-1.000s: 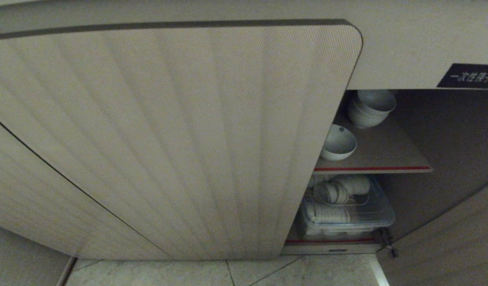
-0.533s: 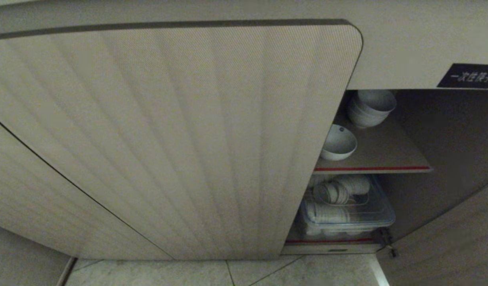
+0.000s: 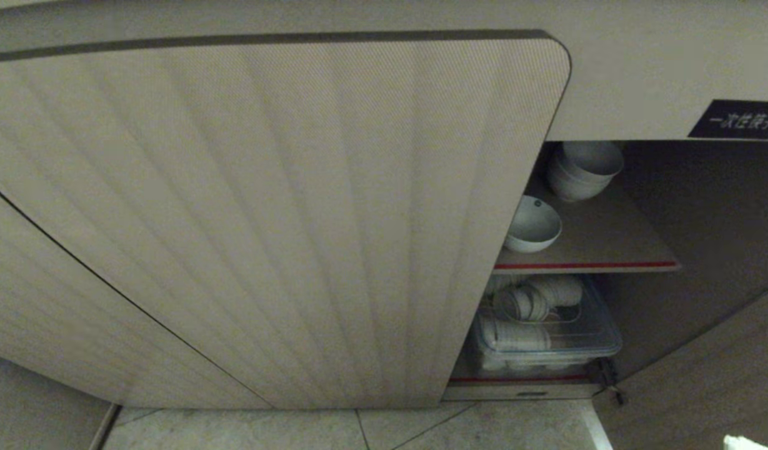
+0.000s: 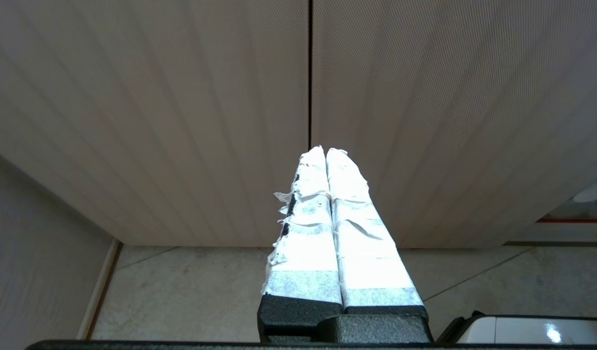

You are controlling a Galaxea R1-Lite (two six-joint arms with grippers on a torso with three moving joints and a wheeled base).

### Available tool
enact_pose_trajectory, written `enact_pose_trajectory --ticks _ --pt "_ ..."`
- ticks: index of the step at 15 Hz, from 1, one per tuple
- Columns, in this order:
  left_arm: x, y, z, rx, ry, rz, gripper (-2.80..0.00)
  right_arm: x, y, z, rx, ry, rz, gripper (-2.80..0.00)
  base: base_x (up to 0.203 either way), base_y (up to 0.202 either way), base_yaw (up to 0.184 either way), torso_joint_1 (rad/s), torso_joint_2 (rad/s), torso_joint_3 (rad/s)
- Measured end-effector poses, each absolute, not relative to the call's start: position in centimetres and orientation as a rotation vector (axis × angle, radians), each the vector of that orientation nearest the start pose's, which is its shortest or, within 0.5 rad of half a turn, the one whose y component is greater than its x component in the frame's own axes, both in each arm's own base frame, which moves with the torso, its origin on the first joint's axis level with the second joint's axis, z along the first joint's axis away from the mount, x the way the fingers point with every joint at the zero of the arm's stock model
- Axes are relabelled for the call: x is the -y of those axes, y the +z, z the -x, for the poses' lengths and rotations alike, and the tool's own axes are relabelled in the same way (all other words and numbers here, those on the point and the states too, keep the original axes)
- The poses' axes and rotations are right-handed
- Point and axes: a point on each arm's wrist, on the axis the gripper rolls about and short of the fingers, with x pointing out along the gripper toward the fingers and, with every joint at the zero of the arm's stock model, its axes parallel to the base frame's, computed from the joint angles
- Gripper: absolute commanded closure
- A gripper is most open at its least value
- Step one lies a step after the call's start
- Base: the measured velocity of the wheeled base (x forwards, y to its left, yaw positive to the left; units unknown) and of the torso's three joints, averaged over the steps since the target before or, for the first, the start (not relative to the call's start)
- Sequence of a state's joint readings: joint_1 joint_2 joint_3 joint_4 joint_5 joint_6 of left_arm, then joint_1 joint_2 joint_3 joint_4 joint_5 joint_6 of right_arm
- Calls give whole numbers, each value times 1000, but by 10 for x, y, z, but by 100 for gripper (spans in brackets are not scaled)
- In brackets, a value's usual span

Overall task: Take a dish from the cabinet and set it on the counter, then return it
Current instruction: Take the bowl from the cabinet

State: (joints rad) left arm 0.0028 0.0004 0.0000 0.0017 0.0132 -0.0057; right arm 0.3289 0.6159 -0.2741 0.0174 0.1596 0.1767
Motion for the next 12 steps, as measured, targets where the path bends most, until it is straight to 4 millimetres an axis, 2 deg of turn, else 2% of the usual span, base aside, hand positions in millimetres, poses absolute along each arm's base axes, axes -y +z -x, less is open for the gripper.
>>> enact_pose_trajectory --ticks 6,10,12 --pt "0 75 23 -2 16 6 0 -31 144 -78 -523 430 -139 0 0 0 0 0 0 0" --pt "0 75 23 -2 16 5 0 -41 143 -108 -506 405 -146 0 0 0 0 0 0 0" --pt "0 75 23 -2 16 6 0 -44 143 -119 -522 387 -205 0 0 0 0 0 0 0"
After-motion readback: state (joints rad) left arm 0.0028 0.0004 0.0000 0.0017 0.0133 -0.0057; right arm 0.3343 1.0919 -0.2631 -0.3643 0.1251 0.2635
